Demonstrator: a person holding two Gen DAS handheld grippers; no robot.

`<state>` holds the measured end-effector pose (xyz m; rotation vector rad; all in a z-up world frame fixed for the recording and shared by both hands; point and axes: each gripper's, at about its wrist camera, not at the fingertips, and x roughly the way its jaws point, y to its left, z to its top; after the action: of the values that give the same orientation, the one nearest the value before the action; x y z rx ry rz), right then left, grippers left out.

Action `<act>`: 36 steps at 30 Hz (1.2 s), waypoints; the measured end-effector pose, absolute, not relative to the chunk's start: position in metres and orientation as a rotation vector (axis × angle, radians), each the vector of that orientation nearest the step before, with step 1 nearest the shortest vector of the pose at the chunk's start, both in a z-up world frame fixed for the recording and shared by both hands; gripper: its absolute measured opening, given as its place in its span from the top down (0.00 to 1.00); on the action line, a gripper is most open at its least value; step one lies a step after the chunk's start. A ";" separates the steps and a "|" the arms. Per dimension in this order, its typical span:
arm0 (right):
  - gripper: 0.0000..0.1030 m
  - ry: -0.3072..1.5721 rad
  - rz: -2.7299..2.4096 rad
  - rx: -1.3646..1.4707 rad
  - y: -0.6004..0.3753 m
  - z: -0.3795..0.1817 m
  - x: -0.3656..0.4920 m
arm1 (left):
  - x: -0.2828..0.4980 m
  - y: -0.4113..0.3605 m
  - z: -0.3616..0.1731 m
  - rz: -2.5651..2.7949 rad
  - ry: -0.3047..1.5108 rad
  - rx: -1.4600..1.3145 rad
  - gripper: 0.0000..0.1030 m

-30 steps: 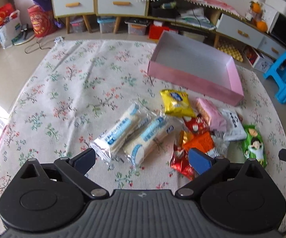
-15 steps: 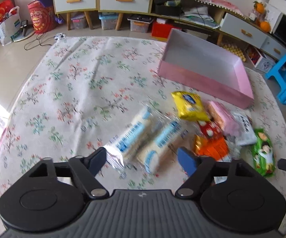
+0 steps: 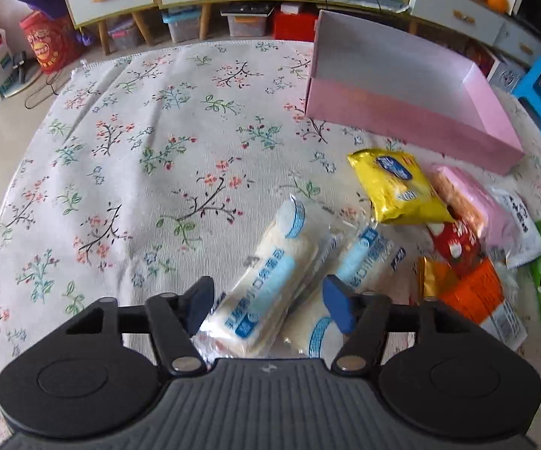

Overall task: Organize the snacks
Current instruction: 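Grasp a white-blue bread roll with the left gripper while the right grasps the green cartoon packet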

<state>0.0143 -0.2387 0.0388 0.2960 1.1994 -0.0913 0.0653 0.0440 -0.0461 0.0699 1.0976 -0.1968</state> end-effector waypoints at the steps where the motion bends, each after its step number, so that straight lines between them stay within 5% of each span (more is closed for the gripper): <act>1: 0.25 1.198 -0.092 0.289 -0.237 0.037 0.015 | 0.066 0.047 -0.046 -0.198 1.106 0.044 0.58; 6: 0.58 1.206 -0.132 0.245 -0.238 0.032 0.016 | 0.060 0.046 -0.042 -0.193 1.094 0.078 0.69; 12: 0.69 1.171 -0.135 0.342 -0.253 0.040 0.012 | 0.065 0.052 -0.031 -0.172 1.071 0.030 0.81; 16: 0.94 1.144 -0.149 0.420 -0.267 0.046 0.010 | 0.069 0.058 -0.025 -0.166 1.044 -0.012 0.83; 18: 0.92 1.155 -0.147 0.414 -0.268 0.046 0.011 | 0.071 0.057 -0.024 -0.175 1.036 -0.014 0.84; 21: 0.73 1.192 -0.153 0.400 -0.262 0.040 0.014 | 0.071 0.054 -0.025 -0.167 1.035 0.004 0.84; 23: 0.27 1.195 -0.152 0.362 -0.256 0.040 0.017 | 0.071 0.053 -0.023 -0.170 1.026 0.001 0.84; 24: 0.20 1.178 -0.149 0.347 -0.253 0.041 0.017 | 0.070 0.052 -0.021 -0.171 1.023 -0.005 0.84; 28: 0.26 1.192 -0.128 0.231 -0.233 0.033 0.023 | 0.069 0.048 -0.017 -0.177 1.009 -0.009 0.85; 29: 0.54 1.219 -0.142 0.203 -0.229 0.026 0.026 | 0.069 0.047 -0.016 -0.179 1.004 -0.011 0.85; 36: 0.57 1.103 -0.139 0.423 -0.262 0.061 0.004 | 0.073 0.045 0.000 -0.208 0.949 -0.079 0.87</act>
<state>0.0036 -0.2624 0.0606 0.4228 1.1035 -0.1387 0.0730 0.0447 0.0000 -0.0785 0.9486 -0.2083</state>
